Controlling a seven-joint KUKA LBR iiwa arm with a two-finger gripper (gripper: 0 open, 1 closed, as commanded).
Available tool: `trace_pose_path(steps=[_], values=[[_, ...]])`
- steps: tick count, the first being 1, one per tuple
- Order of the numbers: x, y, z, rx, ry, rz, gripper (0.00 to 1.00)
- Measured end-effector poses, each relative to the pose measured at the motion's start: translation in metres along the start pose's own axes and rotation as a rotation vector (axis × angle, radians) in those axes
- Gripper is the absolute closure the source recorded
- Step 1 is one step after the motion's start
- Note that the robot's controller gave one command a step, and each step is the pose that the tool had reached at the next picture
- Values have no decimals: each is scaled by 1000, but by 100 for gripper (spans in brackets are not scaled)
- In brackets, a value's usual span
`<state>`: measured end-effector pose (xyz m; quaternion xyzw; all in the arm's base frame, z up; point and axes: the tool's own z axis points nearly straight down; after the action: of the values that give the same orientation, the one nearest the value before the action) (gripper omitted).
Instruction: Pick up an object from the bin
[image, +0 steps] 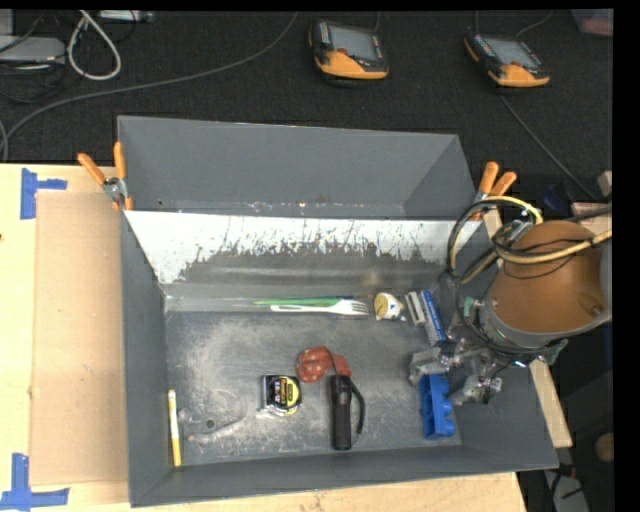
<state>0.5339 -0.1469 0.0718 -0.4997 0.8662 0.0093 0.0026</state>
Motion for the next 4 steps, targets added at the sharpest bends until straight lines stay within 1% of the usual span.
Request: trace_pose_path(steps=[1, 2, 3, 4], values=[[-2, 21, 3, 5, 3, -283, 100], [-2, 21, 2, 5, 3, -284, 100], [-2, 22, -16, 1, 3, -280, 100], [-3, 24, -51, -3, 2, -277, 100]])
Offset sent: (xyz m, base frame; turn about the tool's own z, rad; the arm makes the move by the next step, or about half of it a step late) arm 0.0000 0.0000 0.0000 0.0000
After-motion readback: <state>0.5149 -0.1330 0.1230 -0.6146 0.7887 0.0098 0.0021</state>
